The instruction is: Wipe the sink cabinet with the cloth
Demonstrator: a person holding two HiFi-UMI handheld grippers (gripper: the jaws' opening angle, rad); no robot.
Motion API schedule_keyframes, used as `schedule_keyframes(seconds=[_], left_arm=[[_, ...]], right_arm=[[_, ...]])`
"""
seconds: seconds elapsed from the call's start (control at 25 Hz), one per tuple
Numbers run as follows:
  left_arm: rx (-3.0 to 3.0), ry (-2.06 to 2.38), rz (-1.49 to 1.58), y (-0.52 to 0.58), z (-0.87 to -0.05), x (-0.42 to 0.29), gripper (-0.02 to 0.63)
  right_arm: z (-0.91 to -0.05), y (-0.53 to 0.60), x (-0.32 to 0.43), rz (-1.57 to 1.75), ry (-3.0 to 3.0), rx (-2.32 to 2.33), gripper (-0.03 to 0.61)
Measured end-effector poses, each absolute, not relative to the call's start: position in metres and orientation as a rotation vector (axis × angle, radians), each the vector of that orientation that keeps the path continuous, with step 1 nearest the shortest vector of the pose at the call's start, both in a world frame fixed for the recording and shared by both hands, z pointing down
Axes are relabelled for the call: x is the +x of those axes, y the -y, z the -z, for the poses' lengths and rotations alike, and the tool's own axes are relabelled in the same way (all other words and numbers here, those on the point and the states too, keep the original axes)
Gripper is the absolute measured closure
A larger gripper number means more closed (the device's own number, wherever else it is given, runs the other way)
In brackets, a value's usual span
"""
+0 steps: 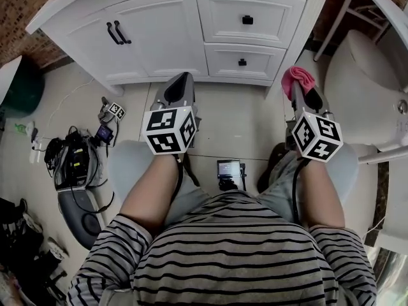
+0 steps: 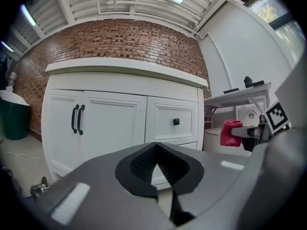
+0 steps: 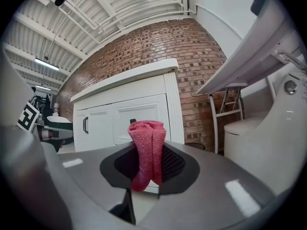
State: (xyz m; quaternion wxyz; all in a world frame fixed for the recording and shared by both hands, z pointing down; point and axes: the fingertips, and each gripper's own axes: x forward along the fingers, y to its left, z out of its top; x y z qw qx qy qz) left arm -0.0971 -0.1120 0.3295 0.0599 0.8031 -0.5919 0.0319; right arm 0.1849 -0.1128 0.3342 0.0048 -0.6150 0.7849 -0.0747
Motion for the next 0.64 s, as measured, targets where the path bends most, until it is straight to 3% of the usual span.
schedule_keyframes(seconds=[0.64], left_arm=[[2.462, 1.789, -0.104, 0.109, -0.333, -0.09, 0.614]], right_arm=[[-0.334, 0.111, 0.174, 0.204, -2.468, -1.89, 0.486]])
